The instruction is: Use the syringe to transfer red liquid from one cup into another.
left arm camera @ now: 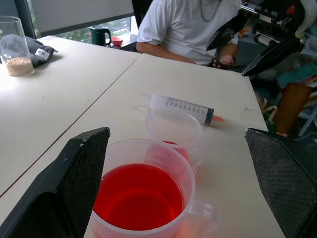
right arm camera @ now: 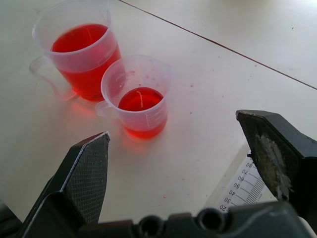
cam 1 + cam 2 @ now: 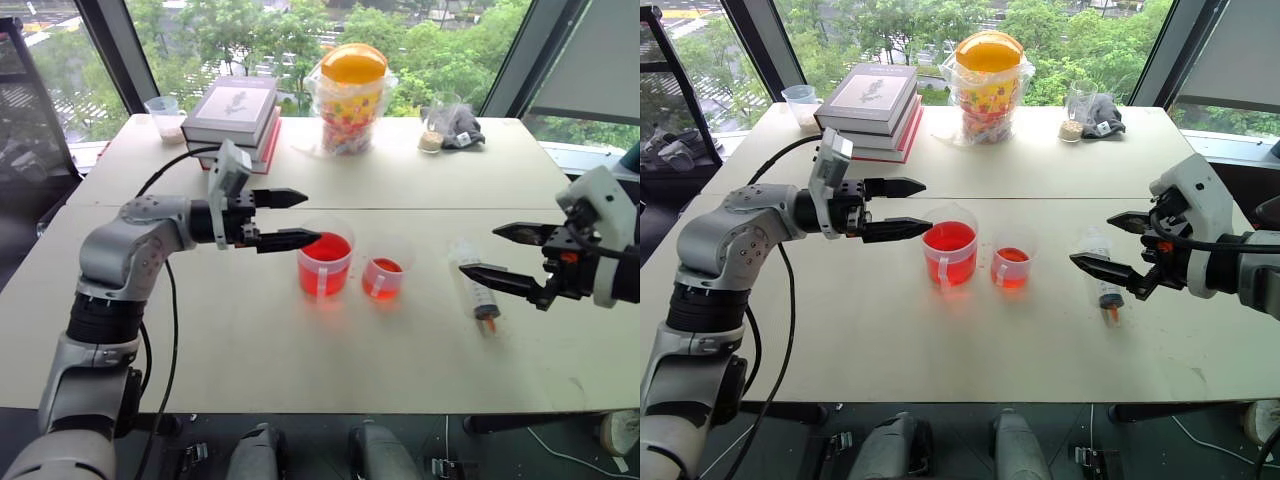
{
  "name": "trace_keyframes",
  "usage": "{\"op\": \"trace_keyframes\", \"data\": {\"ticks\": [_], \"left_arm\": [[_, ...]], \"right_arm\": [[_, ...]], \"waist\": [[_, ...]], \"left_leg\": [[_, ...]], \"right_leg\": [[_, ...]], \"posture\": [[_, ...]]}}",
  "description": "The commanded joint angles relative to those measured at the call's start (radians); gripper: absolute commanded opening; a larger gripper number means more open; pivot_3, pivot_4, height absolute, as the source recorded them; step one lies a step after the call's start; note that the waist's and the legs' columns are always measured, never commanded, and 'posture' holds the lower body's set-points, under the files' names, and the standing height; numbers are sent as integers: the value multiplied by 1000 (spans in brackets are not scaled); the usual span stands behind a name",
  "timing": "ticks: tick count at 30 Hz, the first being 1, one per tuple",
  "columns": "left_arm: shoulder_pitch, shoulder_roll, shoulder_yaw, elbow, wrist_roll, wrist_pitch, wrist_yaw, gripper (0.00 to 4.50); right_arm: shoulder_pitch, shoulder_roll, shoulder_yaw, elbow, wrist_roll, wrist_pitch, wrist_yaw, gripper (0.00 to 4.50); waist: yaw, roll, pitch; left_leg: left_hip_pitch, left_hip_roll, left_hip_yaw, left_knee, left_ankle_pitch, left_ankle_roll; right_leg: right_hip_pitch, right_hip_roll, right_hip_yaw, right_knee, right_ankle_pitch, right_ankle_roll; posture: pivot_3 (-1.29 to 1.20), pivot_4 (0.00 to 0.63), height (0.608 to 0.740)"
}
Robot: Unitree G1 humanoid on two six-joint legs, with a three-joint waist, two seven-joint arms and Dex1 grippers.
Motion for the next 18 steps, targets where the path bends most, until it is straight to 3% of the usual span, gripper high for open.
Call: {"op": "trace_keyframes", "data": {"ticks": [1, 18], "left_arm": [[-33, 3, 26, 1, -20, -10, -15, 4500], [-78, 29, 11, 25, -4, -6, -77, 4500]], "right_arm": [[3, -15, -54, -24, 15, 6, -11, 4486], [113, 26, -156, -75, 46, 22, -58, 4486]], "waist": [[0, 0, 0], [0, 0, 0]], "left_leg": [[0, 0, 0, 0, 0, 0], [0, 0, 0, 0, 0, 0]], "right_leg": [[0, 0, 0, 0, 0, 0], [0, 0, 0, 0, 0, 1]], "posture": [[0, 150, 740], [0, 150, 740]]}}
